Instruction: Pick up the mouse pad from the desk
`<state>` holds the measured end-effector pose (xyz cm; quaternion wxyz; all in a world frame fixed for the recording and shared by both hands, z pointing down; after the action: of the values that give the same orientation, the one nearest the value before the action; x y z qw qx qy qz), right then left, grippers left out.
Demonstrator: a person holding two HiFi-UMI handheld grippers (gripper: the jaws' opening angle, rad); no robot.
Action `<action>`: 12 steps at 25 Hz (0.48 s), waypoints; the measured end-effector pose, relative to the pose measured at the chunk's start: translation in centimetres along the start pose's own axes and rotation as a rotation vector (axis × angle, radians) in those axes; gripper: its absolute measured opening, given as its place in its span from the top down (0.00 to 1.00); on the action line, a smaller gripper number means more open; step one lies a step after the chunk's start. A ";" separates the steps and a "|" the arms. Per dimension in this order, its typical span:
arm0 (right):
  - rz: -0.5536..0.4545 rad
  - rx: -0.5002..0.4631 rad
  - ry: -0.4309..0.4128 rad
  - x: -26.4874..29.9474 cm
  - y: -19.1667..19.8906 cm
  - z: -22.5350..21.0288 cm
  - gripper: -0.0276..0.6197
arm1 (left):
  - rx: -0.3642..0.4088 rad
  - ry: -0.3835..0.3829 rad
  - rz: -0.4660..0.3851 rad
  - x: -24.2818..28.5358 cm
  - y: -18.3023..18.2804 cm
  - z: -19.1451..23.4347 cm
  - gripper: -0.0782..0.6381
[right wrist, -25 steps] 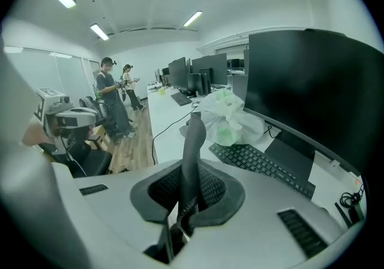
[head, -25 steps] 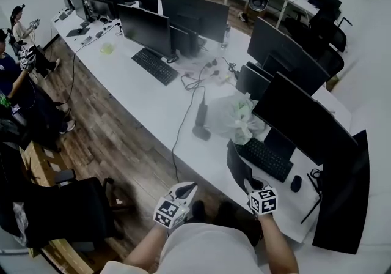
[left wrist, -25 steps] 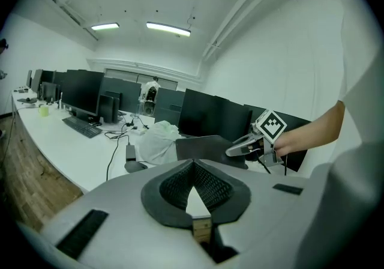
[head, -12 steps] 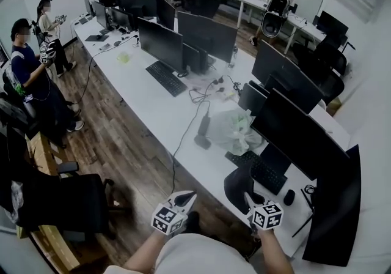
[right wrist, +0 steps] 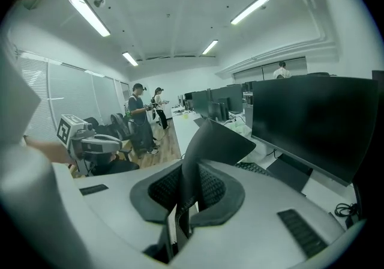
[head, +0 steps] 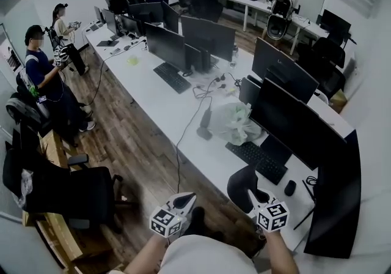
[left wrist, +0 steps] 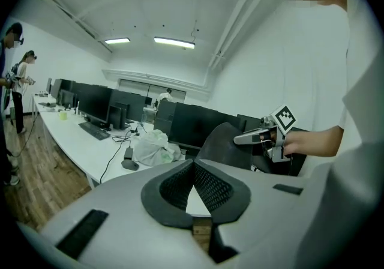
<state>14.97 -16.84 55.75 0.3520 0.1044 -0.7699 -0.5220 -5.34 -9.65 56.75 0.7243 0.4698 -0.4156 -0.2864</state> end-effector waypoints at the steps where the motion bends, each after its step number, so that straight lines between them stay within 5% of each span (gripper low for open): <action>1: -0.006 -0.012 -0.002 -0.7 0.0 0.2 0.89 | 0.012 -0.003 -0.001 -0.5 -0.1 -0.7 0.87; 12: -0.064 -0.094 -0.025 -6.1 -0.9 1.9 0.89 | 0.028 -0.059 -0.077 -5.6 -2.6 -4.8 0.87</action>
<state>18.06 -12.62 51.92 0.3300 0.1059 -0.7451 -0.5698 -3.98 -4.00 51.46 0.6935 0.4867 -0.4225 -0.3220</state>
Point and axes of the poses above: the fingertips, and each gripper's own axes: x forward along the fingers, z to its left, y out of its underside, the point moved 1 cm from there along -x, backward along the fingers, and after that the axes turned 5 degrees about -y, right-handed, at the moved point
